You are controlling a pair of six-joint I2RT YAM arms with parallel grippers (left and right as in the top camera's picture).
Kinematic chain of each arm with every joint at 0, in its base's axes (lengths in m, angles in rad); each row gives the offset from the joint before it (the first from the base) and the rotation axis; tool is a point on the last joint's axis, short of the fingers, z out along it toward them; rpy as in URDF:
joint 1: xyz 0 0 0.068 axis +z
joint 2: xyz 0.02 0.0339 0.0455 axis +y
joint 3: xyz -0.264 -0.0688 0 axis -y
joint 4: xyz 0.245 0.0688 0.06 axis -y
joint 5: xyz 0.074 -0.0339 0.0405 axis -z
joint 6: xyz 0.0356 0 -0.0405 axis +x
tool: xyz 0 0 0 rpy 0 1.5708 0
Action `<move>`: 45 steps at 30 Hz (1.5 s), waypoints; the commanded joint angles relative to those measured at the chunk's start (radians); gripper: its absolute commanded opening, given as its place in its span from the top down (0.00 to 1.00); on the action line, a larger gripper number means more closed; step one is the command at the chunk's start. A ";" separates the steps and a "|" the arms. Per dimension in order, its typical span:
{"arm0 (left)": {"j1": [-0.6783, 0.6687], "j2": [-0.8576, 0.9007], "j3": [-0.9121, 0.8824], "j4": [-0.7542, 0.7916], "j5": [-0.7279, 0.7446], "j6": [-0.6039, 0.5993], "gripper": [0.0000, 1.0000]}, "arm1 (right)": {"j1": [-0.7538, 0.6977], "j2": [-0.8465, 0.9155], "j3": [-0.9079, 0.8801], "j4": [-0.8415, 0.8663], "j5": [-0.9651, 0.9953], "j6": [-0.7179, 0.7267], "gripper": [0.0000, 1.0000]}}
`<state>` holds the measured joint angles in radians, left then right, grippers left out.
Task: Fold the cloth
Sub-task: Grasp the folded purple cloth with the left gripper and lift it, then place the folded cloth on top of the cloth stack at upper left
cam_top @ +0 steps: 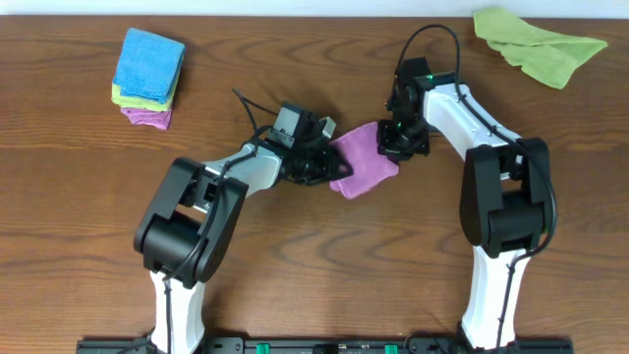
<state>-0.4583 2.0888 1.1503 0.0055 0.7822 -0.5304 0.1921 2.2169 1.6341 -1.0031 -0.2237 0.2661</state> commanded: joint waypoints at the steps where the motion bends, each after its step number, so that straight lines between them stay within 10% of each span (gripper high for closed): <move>1: 0.014 0.016 -0.008 0.000 -0.003 -0.028 0.94 | -0.035 -0.006 -0.006 -0.031 0.027 -0.014 0.98; 25: 0.707 -0.314 0.266 0.015 -0.183 -0.095 0.94 | -0.138 -0.131 0.106 -0.232 0.083 -0.087 0.98; 45: 0.776 -0.079 0.266 0.203 -0.039 -0.140 0.94 | -0.041 -0.131 0.106 -0.290 0.055 -0.087 0.98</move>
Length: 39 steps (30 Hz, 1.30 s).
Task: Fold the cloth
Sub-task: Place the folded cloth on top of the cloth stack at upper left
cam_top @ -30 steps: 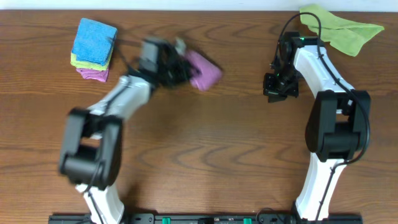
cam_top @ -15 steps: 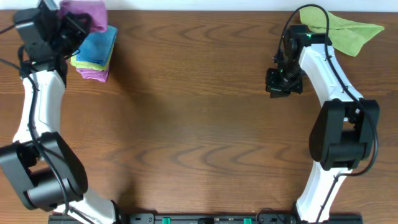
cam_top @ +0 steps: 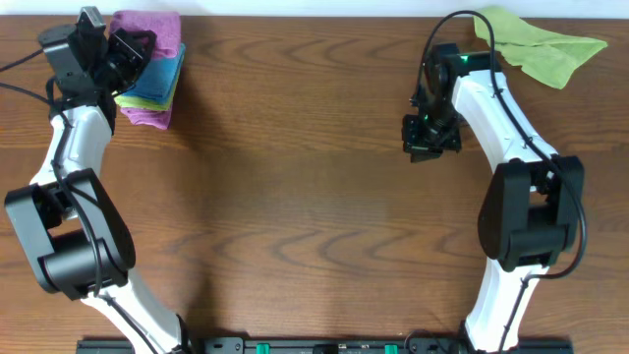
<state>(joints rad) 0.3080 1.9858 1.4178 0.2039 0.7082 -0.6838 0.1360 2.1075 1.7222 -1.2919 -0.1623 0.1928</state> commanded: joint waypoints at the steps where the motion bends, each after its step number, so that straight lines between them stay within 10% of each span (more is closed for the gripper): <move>1: 0.012 0.032 -0.001 0.005 0.044 0.022 0.94 | 0.018 -0.021 0.018 -0.001 -0.006 -0.013 0.98; 34: 0.060 0.118 -0.001 -0.071 0.072 0.092 0.94 | 0.069 -0.021 0.018 0.012 -0.006 0.012 0.99; 39: 0.112 0.118 -0.001 -0.070 0.132 0.016 0.15 | 0.069 -0.021 0.018 0.017 -0.006 0.020 0.98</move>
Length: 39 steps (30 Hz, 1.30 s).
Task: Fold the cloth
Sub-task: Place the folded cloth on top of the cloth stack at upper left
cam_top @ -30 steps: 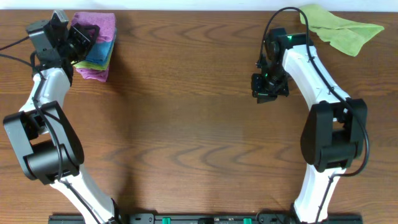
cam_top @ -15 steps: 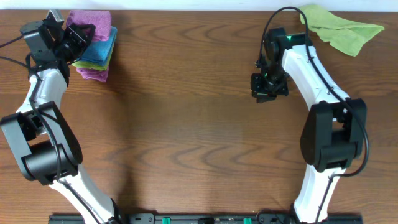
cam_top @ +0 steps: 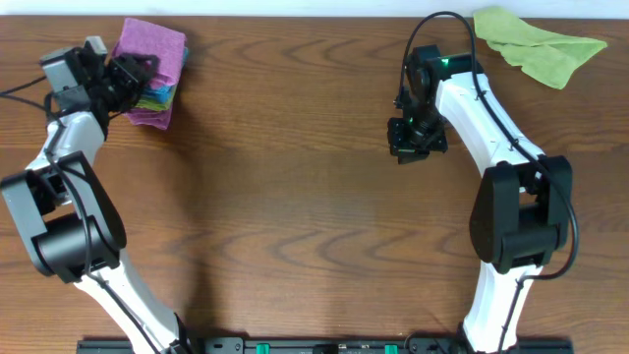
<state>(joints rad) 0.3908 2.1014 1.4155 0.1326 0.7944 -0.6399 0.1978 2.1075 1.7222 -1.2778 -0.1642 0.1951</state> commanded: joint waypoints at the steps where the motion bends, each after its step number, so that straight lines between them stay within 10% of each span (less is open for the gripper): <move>1: 0.039 0.002 0.001 0.001 0.064 -0.041 0.05 | 0.008 -0.021 0.018 0.003 -0.005 0.018 0.98; 22: 0.151 -0.043 0.001 -0.263 0.212 -0.018 0.05 | 0.047 -0.021 0.018 0.002 -0.005 0.028 0.98; 39: 0.201 -0.570 0.001 -0.962 -0.073 0.462 0.00 | 0.058 -0.207 0.019 -0.045 0.013 -0.011 0.98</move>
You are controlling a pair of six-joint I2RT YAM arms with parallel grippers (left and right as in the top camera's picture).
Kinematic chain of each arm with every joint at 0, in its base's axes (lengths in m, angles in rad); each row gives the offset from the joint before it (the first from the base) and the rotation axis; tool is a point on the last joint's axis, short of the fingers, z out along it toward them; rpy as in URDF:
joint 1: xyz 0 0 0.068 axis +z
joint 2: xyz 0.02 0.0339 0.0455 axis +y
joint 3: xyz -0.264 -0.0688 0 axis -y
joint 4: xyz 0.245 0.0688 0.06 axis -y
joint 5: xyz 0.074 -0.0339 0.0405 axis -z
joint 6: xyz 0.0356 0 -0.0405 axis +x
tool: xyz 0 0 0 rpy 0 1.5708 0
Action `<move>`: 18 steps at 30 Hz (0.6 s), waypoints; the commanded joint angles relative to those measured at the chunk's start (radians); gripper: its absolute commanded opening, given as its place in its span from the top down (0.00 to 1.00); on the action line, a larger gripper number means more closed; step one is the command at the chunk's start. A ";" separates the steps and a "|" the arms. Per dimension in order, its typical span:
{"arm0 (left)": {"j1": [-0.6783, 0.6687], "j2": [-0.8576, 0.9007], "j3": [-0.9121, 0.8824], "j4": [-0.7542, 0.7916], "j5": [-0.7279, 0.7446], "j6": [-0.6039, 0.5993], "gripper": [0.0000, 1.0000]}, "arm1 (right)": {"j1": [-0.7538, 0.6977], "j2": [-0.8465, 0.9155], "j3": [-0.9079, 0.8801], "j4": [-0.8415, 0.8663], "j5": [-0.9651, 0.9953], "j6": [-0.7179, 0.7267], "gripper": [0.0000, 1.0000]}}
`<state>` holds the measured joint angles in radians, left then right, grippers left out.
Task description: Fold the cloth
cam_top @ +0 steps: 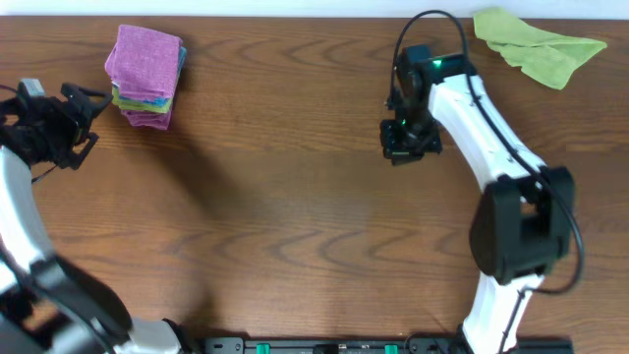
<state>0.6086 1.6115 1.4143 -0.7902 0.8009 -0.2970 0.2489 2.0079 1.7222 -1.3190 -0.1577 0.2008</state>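
Observation:
A folded purple cloth (148,56) lies on top of a stack of folded cloths (147,100) at the back left of the table. My left gripper (86,116) hangs open to the left of the stack, apart from it, with nothing in it. My right gripper (406,147) hovers over bare wood right of the table's middle; whether its fingers are open or shut does not show. A crumpled green cloth (536,44) lies at the back right corner.
The wooden table (295,226) stretches between the two arms. The right arm's white links (491,108) run from the front right up toward the back. The stack holds blue, green and purple layers beneath the top cloth.
My left gripper has drawn back from the stack's left edge to a spot further left and nearer the front. The purple cloth stays on top. My right gripper shifted slightly left.
Both grippers were at the folded purple cloth in the table's middle. Then my left gripper was at the stack at the back left with the purple cloth, and my right gripper had backed off. The cloth then lay on the stack, and now the left gripper stands apart.

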 commanded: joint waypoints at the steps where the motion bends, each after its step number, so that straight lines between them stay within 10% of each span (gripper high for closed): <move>1: -0.027 -0.132 0.002 -0.077 -0.109 0.153 0.00 | 0.007 -0.156 0.019 -0.006 0.021 -0.016 0.99; 18: -0.699 -0.988 -0.201 -0.342 -0.514 0.301 0.05 | 0.033 -1.191 -0.256 -0.105 0.133 -0.038 0.98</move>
<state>-0.0353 0.6937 1.2999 -1.1294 0.3653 -0.0177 0.2726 0.9634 1.5723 -1.4284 -0.0399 0.1741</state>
